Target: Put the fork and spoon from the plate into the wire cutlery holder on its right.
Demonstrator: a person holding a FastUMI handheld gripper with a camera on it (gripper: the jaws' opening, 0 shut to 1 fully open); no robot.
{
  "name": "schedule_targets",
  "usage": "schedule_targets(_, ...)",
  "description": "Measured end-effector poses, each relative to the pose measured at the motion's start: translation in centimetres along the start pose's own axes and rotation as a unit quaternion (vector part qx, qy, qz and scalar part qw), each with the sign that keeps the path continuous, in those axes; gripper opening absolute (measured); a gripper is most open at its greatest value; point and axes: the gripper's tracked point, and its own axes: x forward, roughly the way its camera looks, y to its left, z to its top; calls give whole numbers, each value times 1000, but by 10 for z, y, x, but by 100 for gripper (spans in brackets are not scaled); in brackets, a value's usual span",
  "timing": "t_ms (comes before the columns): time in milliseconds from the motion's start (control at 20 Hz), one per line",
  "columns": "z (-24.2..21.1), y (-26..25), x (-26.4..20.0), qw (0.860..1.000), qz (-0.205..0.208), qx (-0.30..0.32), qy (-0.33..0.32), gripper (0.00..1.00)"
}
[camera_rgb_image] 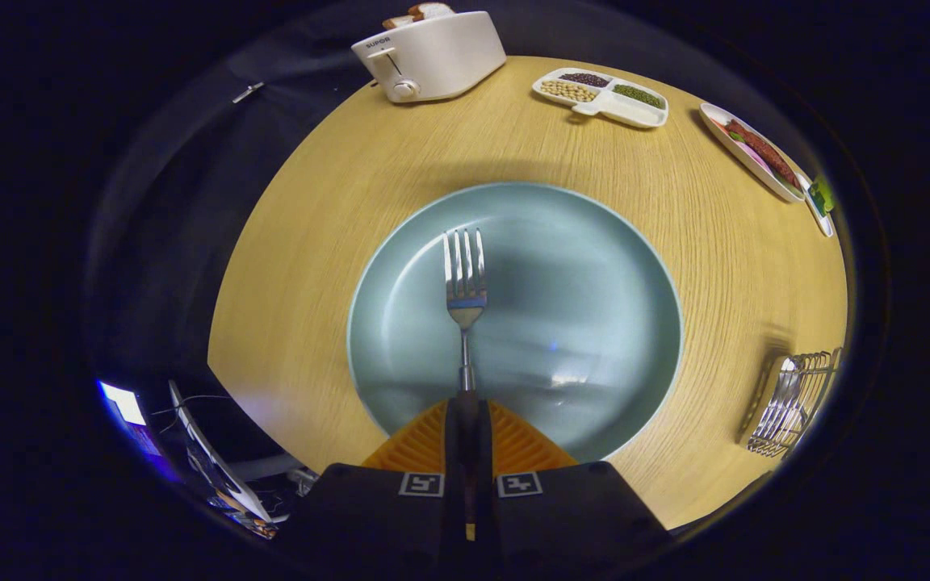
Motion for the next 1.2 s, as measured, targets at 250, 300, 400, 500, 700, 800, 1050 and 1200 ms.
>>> schedule_targets(250,4,-17,-37,1000,21,19,-5,9)
schedule_targets(300,5,-23,-51,999,23,19,-10,9)
schedule_targets(400,6,-39,-82,999,29,14,-15,9)
schedule_targets(500,4,-68,-117,1000,22,6,-20,9)
schedule_targets(700,6,-127,-177,998,-1,32,-47,9)
schedule_targets(800,-1,-155,-200,998,-7,40,-44,9)
schedule_targets(1050,-30,-210,-225,999,-22,48,2,9)
schedule_targets(1200,-51,-228,-228,998,-19,37,52,9)
